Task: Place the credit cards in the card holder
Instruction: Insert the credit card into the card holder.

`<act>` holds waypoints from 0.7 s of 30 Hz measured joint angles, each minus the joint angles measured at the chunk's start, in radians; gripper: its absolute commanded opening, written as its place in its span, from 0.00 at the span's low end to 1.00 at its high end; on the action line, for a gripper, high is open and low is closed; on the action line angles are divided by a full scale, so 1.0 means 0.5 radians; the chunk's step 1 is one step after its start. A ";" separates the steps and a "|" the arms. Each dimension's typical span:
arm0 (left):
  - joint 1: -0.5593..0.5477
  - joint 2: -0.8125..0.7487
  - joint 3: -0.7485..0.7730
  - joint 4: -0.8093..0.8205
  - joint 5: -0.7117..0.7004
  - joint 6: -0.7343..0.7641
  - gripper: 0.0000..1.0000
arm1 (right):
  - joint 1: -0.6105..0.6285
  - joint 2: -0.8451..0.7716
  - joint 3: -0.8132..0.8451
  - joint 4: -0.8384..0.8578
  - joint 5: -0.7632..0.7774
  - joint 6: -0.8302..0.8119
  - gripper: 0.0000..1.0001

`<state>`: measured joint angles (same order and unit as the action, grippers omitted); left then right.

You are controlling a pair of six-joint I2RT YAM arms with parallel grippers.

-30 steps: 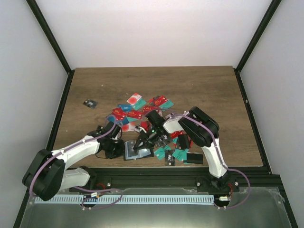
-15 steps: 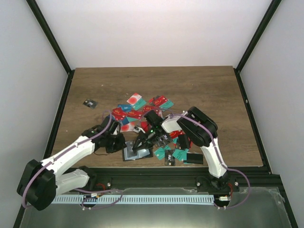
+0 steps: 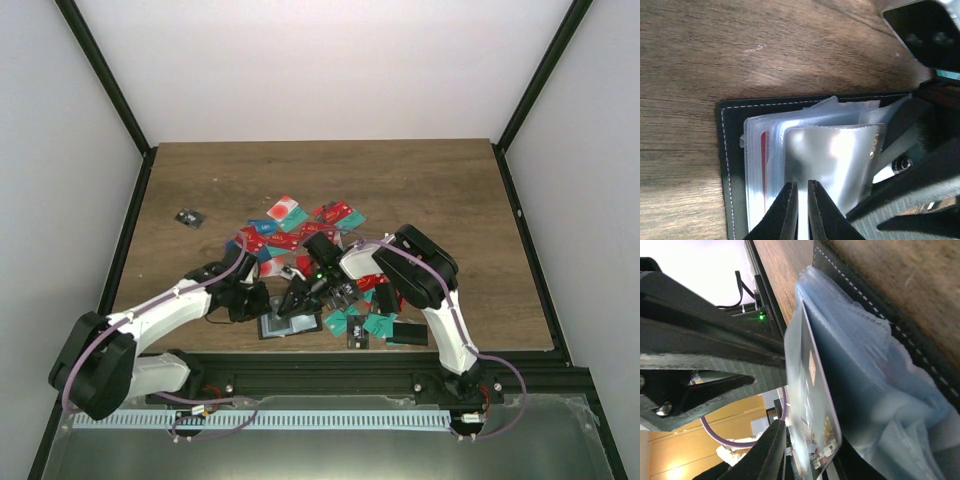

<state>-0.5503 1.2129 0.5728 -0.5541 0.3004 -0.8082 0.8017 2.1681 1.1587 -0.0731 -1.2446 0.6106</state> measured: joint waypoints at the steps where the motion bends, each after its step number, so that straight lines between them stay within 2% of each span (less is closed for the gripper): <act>1: -0.001 0.025 0.000 0.005 0.000 0.007 0.09 | 0.001 0.000 0.000 -0.002 0.000 0.003 0.23; 7: -0.009 0.127 -0.001 0.041 -0.001 0.054 0.08 | 0.001 0.000 0.001 -0.002 -0.001 0.019 0.29; 12: -0.024 0.148 0.015 0.031 -0.031 0.069 0.08 | 0.003 -0.005 0.031 -0.053 -0.006 0.023 0.45; 17: -0.042 0.148 0.022 0.011 -0.092 0.070 0.08 | 0.019 -0.056 0.103 -0.233 0.096 -0.038 0.56; 21: -0.050 0.143 0.021 0.004 -0.120 0.069 0.07 | 0.023 -0.146 0.130 -0.410 0.253 -0.108 0.60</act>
<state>-0.5751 1.2842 0.5835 -0.5522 0.2405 -0.7734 0.8131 2.0953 1.2240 -0.2783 -1.1183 0.5568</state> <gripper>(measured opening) 0.077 0.584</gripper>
